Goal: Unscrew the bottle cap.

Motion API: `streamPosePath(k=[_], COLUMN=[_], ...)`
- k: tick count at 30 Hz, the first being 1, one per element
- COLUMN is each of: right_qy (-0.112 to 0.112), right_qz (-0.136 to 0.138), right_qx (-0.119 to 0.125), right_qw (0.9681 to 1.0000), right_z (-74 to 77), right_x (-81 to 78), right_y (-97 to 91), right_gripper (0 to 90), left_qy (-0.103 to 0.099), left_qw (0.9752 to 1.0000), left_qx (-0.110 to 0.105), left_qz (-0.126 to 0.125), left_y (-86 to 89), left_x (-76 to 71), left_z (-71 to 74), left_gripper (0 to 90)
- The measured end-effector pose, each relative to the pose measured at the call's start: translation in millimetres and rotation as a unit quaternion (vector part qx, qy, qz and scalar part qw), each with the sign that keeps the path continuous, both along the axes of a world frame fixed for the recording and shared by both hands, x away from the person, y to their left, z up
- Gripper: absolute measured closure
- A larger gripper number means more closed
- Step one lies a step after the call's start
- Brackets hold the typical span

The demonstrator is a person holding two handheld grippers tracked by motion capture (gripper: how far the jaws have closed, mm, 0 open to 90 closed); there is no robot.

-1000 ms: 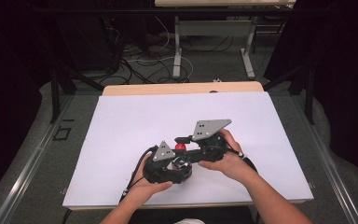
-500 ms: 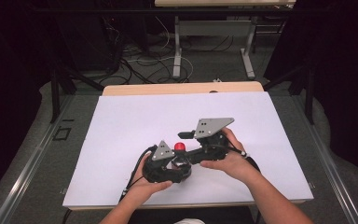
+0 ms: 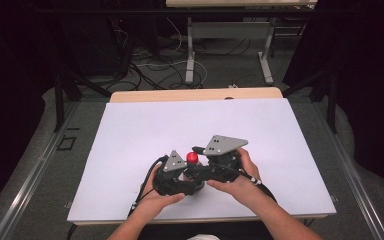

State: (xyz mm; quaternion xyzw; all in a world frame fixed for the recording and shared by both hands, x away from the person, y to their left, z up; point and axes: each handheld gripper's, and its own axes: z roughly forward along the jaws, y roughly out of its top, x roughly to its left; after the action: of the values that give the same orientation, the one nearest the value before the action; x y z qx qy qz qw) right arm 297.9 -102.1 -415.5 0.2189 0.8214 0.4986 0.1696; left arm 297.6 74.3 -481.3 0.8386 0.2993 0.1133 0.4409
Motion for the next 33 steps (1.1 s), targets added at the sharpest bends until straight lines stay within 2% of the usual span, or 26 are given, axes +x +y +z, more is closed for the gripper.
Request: streamPosePath(k=[3,5,8,12,14,18,20,22,24,26,28,29,30,31,32,33], right_qy=[-0.010,-0.009,-0.012,-0.017,-0.013,-0.012,0.010,0.022,0.022,0.013,0.003,0.006,0.016,0.021,0.023,0.015], right_qz=[-0.010,-0.013,-0.019,-0.015,-0.005,0.047,0.075,0.106,0.139,0.166,0.179,0.179,0.168,0.153,0.143,0.128], right_qx=[-0.007,-0.007,-0.007,-0.009,-0.004,-0.009,-0.002,0.004,0.003,0.008,0.009,0.011,0.014,0.022,0.023,0.021], right_qw=[0.9999,0.9999,0.9997,0.9997,0.9999,0.9988,0.9971,0.9941,0.9901,0.9860,0.9839,0.9837,0.9855,0.9877,0.9891,0.9914], right_z=[-1.5,-1.9,-3.2,-3.9,-3.8,-2.2,-1.1,0.4,1.7,1.6,0.3,-0.6,-1.3,-2.2,-2.4,-2.7], right_x=[-1.0,-0.9,-0.7,1.5,4.1,13.0,19.6,26.4,31.5,34.3,35.8,36.0,34.8,33.3,31.3,28.9], right_y=[4.4,5.2,7.9,8.3,6.7,1.0,-4.0,-9.3,-14.1,-16.8,-18.2,-18.5,-18.0,-17.3,-17.1,-16.5], right_gripper=[53.9,54.1,54.7,59.7,60.3,60.9,61.1,61.2,61.2,61.1,60.9,60.2,55.4,48.9,48.2,47.7], left_qy=[-0.001,-0.002,-0.001,-0.003,-0.001,-0.001,0.001,0.000,-0.005,-0.005,-0.003,-0.002,-0.001,-0.001,0.000,0.000], left_qw=[1.0000,1.0000,1.0000,1.0000,1.0000,1.0000,1.0000,0.9999,0.9999,0.9998,0.9998,0.9997,0.9999,0.9998,0.9999,0.9999], left_qx=[0.001,0.008,0.008,0.001,0.002,0.007,0.001,0.001,0.000,0.000,0.003,0.005,0.000,0.005,0.006,0.006], left_qz=[0.001,-0.003,0.000,0.001,-0.001,-0.006,-0.008,-0.013,-0.016,-0.018,-0.019,-0.024,-0.017,-0.017,-0.015,-0.011], left_y=[-0.4,0.0,-0.6,-1.9,-1.5,-1.4,-2.5,-2.8,-3.7,-4.4,-4.7,-4.2,-4.6,-3.8,-3.4,-3.1], left_x=[-0.1,0.1,-1.0,-1.5,-1.4,-1.6,-2.6,-3.3,-4.4,-5.2,-5.2,-4.6,-4.7,-4.3,-3.9,-3.6], left_z=[-0.2,0.0,-0.2,-0.6,-0.3,0.0,0.0,1.4,2.4,2.9,2.6,2.4,1.3,1.2,1.1,1.1], left_gripper=[30.1,30.1,30.1,30.1,30.1,30.1,30.1,30.1,30.2,30.1,30.1,30.2,30.1,30.2,30.1,30.2])
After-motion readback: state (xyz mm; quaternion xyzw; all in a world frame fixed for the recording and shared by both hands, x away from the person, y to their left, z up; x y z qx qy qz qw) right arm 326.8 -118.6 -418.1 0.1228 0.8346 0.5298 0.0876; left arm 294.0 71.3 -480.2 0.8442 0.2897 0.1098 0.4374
